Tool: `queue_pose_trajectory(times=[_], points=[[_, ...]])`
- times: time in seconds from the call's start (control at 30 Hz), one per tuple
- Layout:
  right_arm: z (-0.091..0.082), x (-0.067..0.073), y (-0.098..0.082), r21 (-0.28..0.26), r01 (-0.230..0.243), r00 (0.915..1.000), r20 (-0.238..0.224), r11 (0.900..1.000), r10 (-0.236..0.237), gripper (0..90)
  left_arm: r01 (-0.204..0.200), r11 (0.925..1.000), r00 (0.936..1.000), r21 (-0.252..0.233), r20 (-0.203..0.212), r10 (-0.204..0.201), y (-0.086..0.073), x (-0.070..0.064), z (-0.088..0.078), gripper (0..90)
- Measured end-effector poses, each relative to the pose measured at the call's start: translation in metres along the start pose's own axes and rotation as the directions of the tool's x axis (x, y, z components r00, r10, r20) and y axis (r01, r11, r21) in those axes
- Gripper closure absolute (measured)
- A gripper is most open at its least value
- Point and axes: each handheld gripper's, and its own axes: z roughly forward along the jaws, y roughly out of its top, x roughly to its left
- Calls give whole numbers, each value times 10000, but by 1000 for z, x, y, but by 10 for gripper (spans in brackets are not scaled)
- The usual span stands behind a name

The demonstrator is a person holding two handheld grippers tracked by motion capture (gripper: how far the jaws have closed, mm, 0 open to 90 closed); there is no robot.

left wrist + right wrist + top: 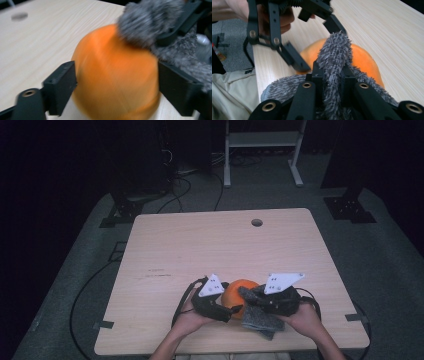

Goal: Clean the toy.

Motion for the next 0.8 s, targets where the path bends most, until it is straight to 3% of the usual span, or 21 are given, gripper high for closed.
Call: queue_pose_trajectory(times=[0.03, 0.07, 0.1, 0.13, 0.2, 0.23, 0.3, 0.37, 0.47, 0.53, 0.6, 0.63, 0.8], points=[[-2, -2, -1, 16, -77, 10000, 0, 10000, 77, 779, 28, 10000, 10000, -75, 73, -28, 0, 0, 1, 199], [-3, -3, -1, 47, -137, 9999, 54, 9999, 137, 779, -355, 9993, 9993, -71, -103, 354, 1, -4, 1, 246], [-4, -2, 0, -36, -140, 9999, 24, 9999, 141, 779, -967, 9953, 9950, -24, -252, 966, 3, -9, 2, 290], [-4, 2, 4, -170, -36, 9999, -140, 9998, 34, 778, -1321, 9912, 9909, 42, -264, 1322, 4, -13, 2, 326], [0, 10, 9, -69, 312, 9993, -189, 9995, -313, 778, -2244, 9741, 9732, 264, -461, 2254, 6, -20, 2, 361], [1, 12, 11, 56, 490, 9987, -167, 9988, -489, 779, -2379, 9708, 9700, 313, -442, 2391, 6, -21, 1, 371], [0, 9, 10, 120, 605, 9981, -114, 9981, -604, 780, -2221, 9747, 9740, 265, -400, 2231, 4, -17, -1, 377], [-5, 2, 6, 195, 357, 9992, 173, 9992, -361, 780, -2026, 9791, 9787, 197, -296, 2031, 2, -14, -2, 373], [-10, -4, 2, 144, -37, 9994, 341, 9999, 32, 779, -1241, 9922, 9922, 80, 114, 1240, 5, -13, 2, 250], [-5, 3, 6, 93, 188, 9997, 120, 9998, -189, 778, -1388, 9902, 9903, 137, 20, 1388, 6, -15, 4, 233], [2, 10, 10, 196, 592, 9982, 23, 9981, -593, 777, -1983, 9798, 9796, 277, -271, 1990, 4, -18, 3, 302], [3, 10, 11, 261, 669, 9978, 16, 9974, -670, 778, -2048, 9785, 9781, 237, -323, 2055, 2, -18, 1, 337], [-8, -2, 5, 396, 263, 9987, 416, 9989, -280, 780, -1886, 9820, 9820, 77, -73, 1887, 3, -17, 1, 332]])
